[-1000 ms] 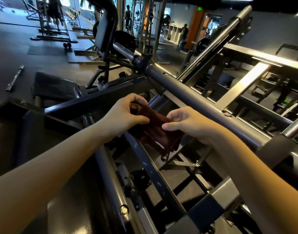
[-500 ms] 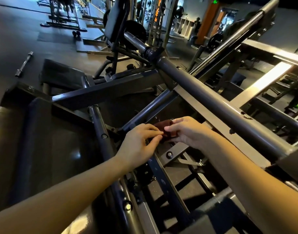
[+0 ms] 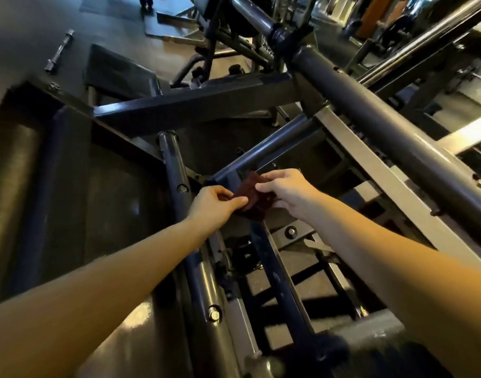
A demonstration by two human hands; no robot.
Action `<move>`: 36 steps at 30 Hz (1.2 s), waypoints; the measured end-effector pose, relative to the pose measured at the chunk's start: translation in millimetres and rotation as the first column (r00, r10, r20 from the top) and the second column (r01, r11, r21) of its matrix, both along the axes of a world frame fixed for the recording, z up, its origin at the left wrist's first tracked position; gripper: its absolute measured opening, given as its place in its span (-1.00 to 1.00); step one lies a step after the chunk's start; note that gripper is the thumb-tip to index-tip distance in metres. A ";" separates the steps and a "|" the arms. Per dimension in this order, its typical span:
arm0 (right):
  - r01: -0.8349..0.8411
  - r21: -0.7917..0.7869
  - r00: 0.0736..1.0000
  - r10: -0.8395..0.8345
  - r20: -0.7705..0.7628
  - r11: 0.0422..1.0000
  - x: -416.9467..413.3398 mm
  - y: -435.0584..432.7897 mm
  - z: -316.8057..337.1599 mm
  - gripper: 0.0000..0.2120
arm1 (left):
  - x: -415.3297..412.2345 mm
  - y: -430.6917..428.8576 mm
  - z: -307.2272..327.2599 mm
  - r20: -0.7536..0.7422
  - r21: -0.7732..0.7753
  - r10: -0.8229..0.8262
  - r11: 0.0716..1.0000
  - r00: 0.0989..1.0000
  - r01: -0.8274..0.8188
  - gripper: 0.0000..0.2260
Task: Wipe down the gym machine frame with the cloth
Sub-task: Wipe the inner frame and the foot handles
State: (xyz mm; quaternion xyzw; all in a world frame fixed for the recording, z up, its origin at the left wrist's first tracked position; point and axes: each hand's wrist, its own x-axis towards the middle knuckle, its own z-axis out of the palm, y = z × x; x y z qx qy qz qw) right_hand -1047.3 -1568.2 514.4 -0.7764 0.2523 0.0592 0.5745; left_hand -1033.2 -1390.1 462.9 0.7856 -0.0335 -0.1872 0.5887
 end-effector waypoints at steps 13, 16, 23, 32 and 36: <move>-0.432 -0.729 0.876 0.439 -0.199 0.532 58.9 -59.5 -157.3 -0.84 | 38.9 6.5 -114.4 0.248 0.646 0.108 0.723 0.963 -0.247 -0.03; -0.306 -0.748 0.923 0.376 -0.081 0.589 75.0 -68.0 -176.9 -0.78 | 39.3 -5.8 -128.5 0.299 0.668 0.113 0.684 0.948 -0.292 -0.01; 0.044 -0.503 0.999 -0.032 0.033 0.863 116.1 -90.1 -204.3 -0.73 | 42.3 -5.1 -132.4 0.318 0.717 0.053 0.640 0.947 -0.277 -0.02; -0.518 -0.403 0.811 0.285 -0.511 0.755 93.0 -114.9 -180.6 -0.77 | 42.5 -4.9 -132.0 0.306 0.735 0.023 0.630 0.952 -0.251 0.01; -0.393 -0.493 0.904 0.229 -0.360 0.776 98.8 -105.4 -191.8 -0.78 | 43.5 -5.0 -133.6 0.317 0.729 0.029 0.632 0.948 -0.263 0.00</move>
